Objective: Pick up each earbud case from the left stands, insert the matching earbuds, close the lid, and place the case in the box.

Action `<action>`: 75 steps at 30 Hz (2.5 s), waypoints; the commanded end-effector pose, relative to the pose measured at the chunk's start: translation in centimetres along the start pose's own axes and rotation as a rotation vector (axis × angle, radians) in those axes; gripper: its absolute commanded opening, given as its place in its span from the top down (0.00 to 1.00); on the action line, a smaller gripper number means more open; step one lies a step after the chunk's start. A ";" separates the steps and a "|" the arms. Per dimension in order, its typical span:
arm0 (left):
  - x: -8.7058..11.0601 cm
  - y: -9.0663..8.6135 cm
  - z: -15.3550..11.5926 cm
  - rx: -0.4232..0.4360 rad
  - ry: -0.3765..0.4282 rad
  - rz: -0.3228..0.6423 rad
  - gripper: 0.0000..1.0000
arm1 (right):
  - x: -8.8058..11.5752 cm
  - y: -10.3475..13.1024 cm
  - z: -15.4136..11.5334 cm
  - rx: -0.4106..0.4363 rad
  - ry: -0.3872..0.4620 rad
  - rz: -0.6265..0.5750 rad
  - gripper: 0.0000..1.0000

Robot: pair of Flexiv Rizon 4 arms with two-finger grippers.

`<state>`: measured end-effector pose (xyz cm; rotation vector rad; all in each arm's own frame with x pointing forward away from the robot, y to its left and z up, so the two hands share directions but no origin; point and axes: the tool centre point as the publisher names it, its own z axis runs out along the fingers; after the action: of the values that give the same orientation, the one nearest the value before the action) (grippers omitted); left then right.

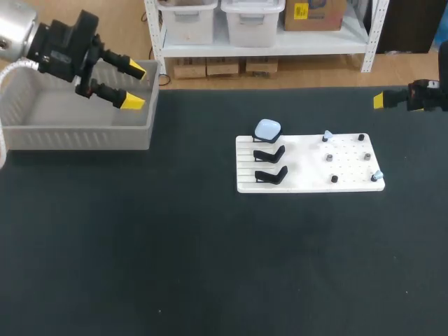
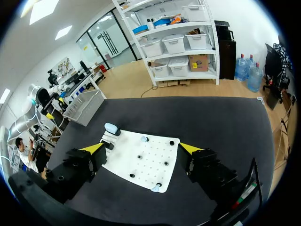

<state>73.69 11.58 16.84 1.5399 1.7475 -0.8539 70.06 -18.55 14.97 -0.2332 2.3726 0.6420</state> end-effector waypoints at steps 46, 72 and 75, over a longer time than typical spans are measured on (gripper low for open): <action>-1.2 0.1 16.5 0.183 -0.146 0.133 0.02 | 0.0 0.0 0.0 0.000 0.000 0.000 0.00; 0.0 1.0 22.1 0.161 -0.133 0.119 0.15 | 0.0 0.0 0.0 0.000 0.000 0.000 0.00; 0.2 1.0 22.5 0.159 -0.140 0.098 0.13 | 0.0 0.0 0.0 0.000 0.000 0.000 0.00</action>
<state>75.70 -6.28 4.16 1.6187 1.5231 -1.0415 70.06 -18.54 14.97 -0.2334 2.3726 0.6419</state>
